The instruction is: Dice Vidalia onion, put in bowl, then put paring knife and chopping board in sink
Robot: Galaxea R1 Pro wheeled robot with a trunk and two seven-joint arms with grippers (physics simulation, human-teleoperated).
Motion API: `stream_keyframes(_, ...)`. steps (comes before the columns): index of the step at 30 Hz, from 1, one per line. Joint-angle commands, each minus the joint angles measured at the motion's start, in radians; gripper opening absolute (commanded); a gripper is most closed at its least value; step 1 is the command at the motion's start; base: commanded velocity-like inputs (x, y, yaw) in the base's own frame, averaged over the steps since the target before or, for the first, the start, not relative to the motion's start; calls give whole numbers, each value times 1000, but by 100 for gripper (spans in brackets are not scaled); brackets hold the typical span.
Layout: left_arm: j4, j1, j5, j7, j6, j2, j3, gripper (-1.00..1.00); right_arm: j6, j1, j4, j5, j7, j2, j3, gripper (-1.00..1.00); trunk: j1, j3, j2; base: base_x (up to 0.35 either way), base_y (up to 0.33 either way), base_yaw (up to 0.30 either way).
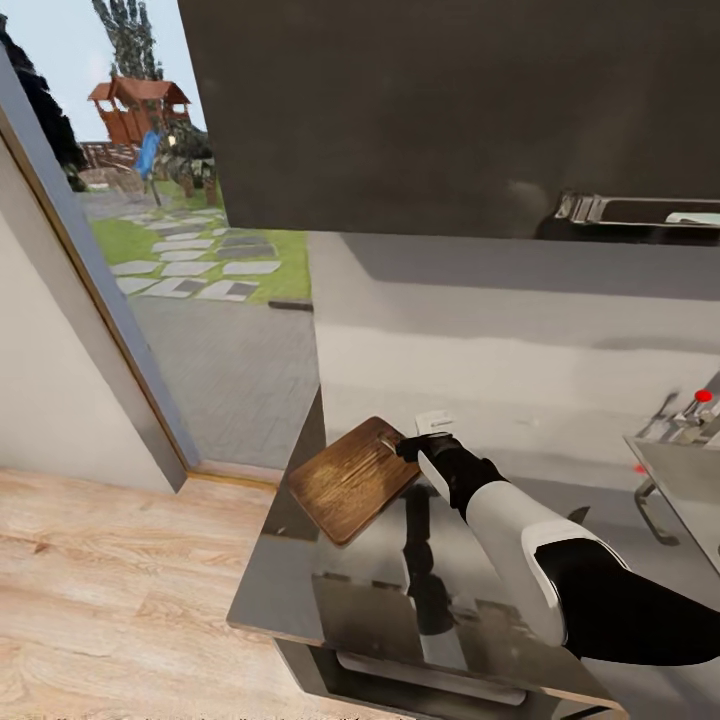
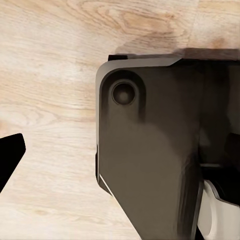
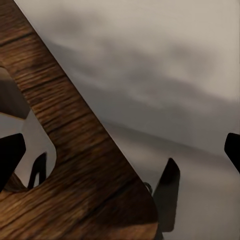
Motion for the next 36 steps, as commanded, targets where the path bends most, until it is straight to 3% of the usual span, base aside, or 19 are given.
stream_keyframes(1,-1,0,3,0,-2,0,0,100,8,0,-1,7,-2,0,5,100,1,-3,-2,0,0,0)
stream_keyframes(25,0,0,4,0,-2,0,0,100,8,-1,-1,7,-3,0,5,100,1,-36,-2,0,0,0)
stream_keyframes(36,0,0,2,0,-2,0,0,100,13,-1,13,8,-5,0,7,100,1,-38,-2,0,0,0)
